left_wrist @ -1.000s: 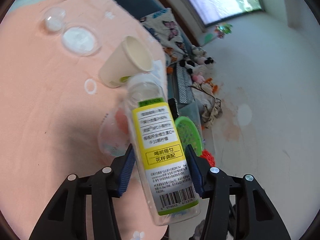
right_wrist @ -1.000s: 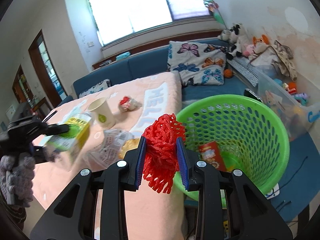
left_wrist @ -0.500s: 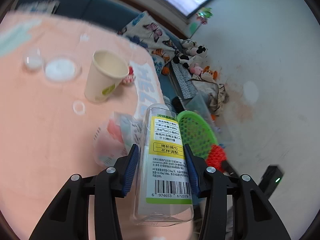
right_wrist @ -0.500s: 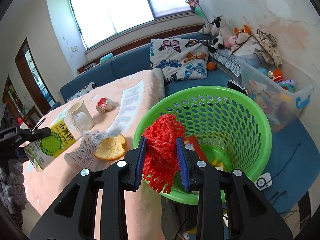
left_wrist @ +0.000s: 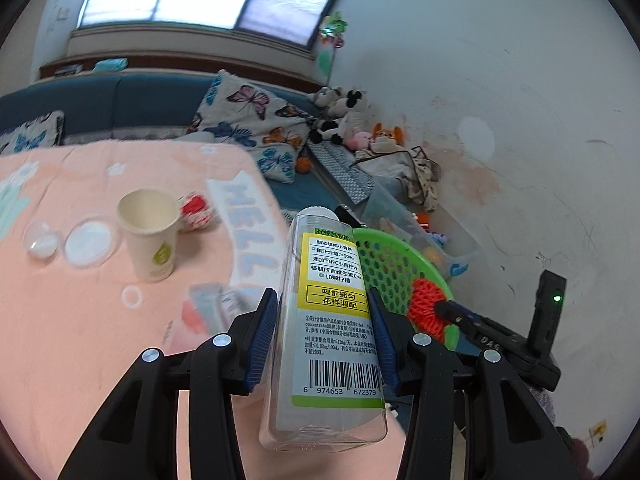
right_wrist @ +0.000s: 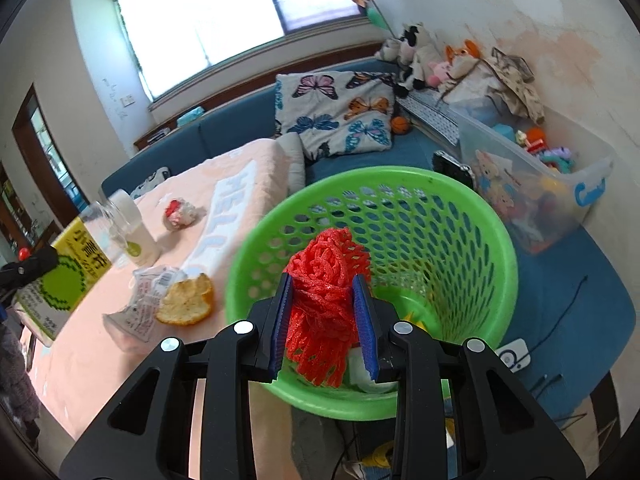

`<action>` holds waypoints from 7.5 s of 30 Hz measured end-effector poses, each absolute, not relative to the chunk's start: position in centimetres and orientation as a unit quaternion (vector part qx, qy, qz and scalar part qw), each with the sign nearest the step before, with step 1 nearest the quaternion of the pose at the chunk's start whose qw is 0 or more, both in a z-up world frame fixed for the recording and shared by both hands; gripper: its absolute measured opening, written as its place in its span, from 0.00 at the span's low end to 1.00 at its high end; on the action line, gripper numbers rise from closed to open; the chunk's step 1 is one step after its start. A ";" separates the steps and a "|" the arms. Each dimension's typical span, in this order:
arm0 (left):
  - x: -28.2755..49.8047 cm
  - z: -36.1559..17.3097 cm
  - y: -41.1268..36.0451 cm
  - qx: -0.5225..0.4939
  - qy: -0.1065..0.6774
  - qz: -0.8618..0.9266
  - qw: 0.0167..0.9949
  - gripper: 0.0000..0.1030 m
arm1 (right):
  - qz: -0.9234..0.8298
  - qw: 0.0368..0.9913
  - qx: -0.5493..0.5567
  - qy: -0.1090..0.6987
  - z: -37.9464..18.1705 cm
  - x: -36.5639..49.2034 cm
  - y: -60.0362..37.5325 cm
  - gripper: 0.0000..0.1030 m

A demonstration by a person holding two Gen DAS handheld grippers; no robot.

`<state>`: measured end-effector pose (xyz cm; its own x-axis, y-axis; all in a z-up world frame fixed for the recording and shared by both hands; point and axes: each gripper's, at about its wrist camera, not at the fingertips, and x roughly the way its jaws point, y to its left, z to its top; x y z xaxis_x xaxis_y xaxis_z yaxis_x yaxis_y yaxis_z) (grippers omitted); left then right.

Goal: Collect trash
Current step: 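Carry the juice bottle toward the basket with the left tool while the right tool drops the red net in, then lower the juice bottle into the green basket and open the left tool, then grasp the clear plastic bag with the left tool while the right tool grasps the bread crust, then drop the bread crust into the basket with the right tool while the left tool carries the plastic bag, then drop the plastic bag into the green basket with the left tool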

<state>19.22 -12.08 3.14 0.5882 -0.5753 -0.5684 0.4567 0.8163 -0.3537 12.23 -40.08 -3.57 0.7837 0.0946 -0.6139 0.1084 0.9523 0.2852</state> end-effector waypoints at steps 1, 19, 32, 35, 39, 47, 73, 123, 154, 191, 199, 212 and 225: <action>19.3 3.4 -12.5 -0.081 0.347 -0.295 0.887 0.43 | -0.007 0.930 0.157 0.331 -3.8 12.4 -40.4 0.31; 21.4 4.3 -22.2 -0.019 0.334 -0.351 0.875 0.43 | -0.033 0.923 0.187 0.335 -5.0 11.8 -44.3 0.49; 22.2 0.8 -28.9 0.031 0.363 -0.378 0.851 0.43 | -0.056 0.925 0.197 0.318 -4.7 7.2 -46.2 0.50; 22.3 -0.6 -30.6 0.050 0.375 -0.387 0.841 0.43 | -0.060 0.924 0.204 0.317 -4.8 6.6 -46.6 0.50; 22.7 -2.5 -32.1 0.063 0.398 -0.388 0.829 0.43 | -0.064 0.923 0.209 0.318 -5.2 6.0 -47.0 0.50; 23.2 -5.1 -34.4 0.088 0.420 -0.393 0.813 0.44 | -0.067 0.920 0.213 0.322 -5.6 5.6 -47.4 0.50; 19.7 1.1 -19.6 0.082 0.361 -0.292 0.882 0.50 | 0.014 0.933 0.180 0.313 -2.6 6.3 -39.9 0.56; 17.4 -0.2 -5.1 0.059 0.356 -0.235 0.903 0.11 | 0.144 0.905 -0.036 0.399 -6.5 18.4 -23.8 0.68; 18.0 -0.7 -3.4 0.036 0.357 -0.236 0.903 0.11 | 0.149 0.889 -0.101 0.422 -9.6 21.5 -22.0 0.72; 18.2 2.5 -14.2 0.082 0.327 -0.332 0.881 0.11 | 0.022 0.930 0.034 0.365 -3.9 14.6 -35.9 0.42; 19.2 2.7 -19.8 0.105 0.328 -0.362 0.866 0.11 | -0.020 0.922 0.078 0.379 -5.6 14.1 -40.6 0.47; 21.2 0.5 -26.7 0.132 0.351 -0.382 0.845 0.11 | -0.037 0.927 0.100 0.360 -4.8 11.6 -43.4 0.55; 21.6 -1.5 -29.6 0.146 0.370 -0.380 0.835 0.33 | -0.047 0.929 0.110 0.351 -4.5 10.1 -44.3 0.57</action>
<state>21.62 -29.62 -1.52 0.4367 -0.5266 -0.7294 0.7427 0.6686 -0.0380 10.10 -44.25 -4.49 0.7490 -0.0107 -0.6624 0.1652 0.9713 0.1710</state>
